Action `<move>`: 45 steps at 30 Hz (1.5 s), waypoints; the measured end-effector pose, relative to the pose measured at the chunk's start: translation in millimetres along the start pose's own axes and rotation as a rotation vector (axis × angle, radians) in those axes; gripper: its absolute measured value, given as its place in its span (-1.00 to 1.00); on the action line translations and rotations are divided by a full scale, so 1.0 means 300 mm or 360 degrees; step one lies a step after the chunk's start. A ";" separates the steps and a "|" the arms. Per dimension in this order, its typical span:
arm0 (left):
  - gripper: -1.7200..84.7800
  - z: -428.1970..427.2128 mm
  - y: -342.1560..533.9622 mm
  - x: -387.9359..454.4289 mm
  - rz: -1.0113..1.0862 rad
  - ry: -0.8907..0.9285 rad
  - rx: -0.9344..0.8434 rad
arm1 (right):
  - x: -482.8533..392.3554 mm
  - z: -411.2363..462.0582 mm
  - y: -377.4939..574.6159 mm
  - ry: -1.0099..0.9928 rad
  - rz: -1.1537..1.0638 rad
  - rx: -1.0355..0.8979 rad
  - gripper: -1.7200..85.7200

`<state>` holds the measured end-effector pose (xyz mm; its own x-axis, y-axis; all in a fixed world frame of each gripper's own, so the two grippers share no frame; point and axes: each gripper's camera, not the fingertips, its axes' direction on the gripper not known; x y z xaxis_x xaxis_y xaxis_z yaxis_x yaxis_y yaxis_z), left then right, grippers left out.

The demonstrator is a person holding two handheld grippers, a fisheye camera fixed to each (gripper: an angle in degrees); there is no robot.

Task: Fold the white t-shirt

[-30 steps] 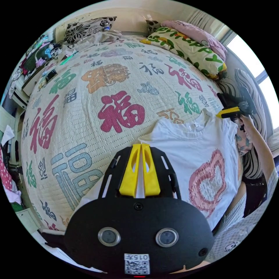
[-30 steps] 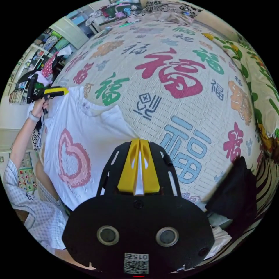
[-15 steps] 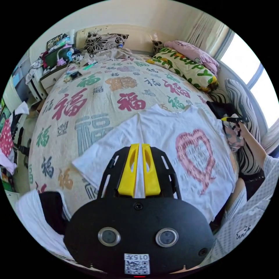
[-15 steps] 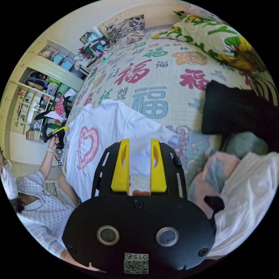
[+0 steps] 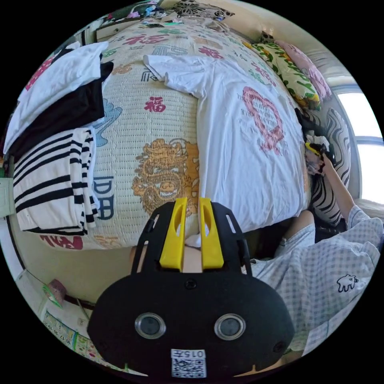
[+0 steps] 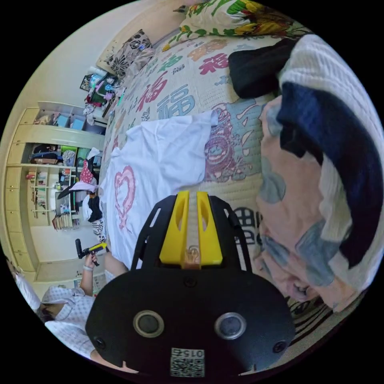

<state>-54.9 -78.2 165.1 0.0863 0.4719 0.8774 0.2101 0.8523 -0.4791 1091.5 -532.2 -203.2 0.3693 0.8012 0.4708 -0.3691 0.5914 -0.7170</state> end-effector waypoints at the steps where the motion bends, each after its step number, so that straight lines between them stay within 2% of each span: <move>1: -0.79 0.006 0.003 0.010 0.0018 -0.0035 -0.0023 | -0.006 -0.012 0.059 -0.0035 -0.0042 -0.0033 -0.81; 4: -0.76 0.061 0.006 0.043 0.0088 -0.0122 -0.0176 | -0.048 0.008 0.278 -0.0102 -0.0215 -0.0262 -0.72; 7: -0.75 0.128 0.014 0.059 0.0114 -0.0075 -0.0297 | -0.079 0.071 0.568 -0.0080 -0.0315 -0.0501 -0.67; 11: -0.76 0.249 0.024 0.079 0.0114 0.0006 -0.0433 | -0.042 0.186 0.850 -0.0037 -0.0233 -0.0619 -0.67; 13: -0.78 0.296 0.024 0.092 0.0098 -0.0020 -0.0441 | -0.022 0.241 0.904 -0.0067 -0.0192 -0.0621 -0.73; 16: -0.86 0.320 0.022 0.125 0.0111 -0.0134 -0.0434 | 0.008 0.265 0.938 0.0098 -0.0140 -0.0559 -0.90; 19: -0.95 0.339 0.039 0.160 0.0170 -0.0042 -0.0496 | 0.038 0.255 0.963 -0.0035 -0.0124 -0.0612 -0.94; 23: -0.97 0.308 0.104 0.193 0.0205 -0.0077 -0.0373 | 0.081 0.176 1.033 -0.0045 -0.0116 -0.0526 -0.96; 26: -0.97 0.331 0.128 0.205 0.0195 -0.0075 -0.0337 | 0.114 0.174 1.076 -0.0041 -0.0093 -0.0517 -0.96; 30: -0.94 0.448 0.129 0.241 0.0178 -0.0163 -0.0442 | 0.121 0.236 1.109 0.0004 -0.0060 -0.0566 -0.95; 33: -0.90 0.515 0.145 0.283 0.0243 -0.0181 -0.0582 | 0.095 0.294 1.148 0.0280 -0.0133 -0.0735 -0.92; 34: -0.89 0.508 0.151 0.294 0.0268 -0.0180 -0.0578 | 0.082 0.294 1.177 0.0453 -0.0192 -0.0775 -0.90; 35: -0.87 0.476 0.165 0.318 0.0308 -0.0211 -0.0525 | 0.061 0.267 1.206 0.0488 -0.0263 -0.0733 -0.86; 39: -0.79 0.382 0.199 0.437 0.0419 -0.0304 -0.0254 | -0.025 0.173 1.279 0.0360 -0.0442 -0.0518 -0.78; 43: -0.76 0.461 0.166 0.567 0.0486 -0.0332 -0.0216 | -0.158 0.270 1.277 0.0315 -0.0573 -0.0419 -0.75; 45: -0.76 0.545 0.167 0.642 0.0556 -0.0487 -0.0273 | -0.207 0.363 1.268 0.0363 -0.0598 -0.0473 -0.75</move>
<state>-186.9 92.4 305.8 -0.1041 0.7894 0.6050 0.3788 0.5939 -0.7098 835.3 -347.1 -449.0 0.6177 0.4793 0.6235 0.0698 0.7563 -0.6505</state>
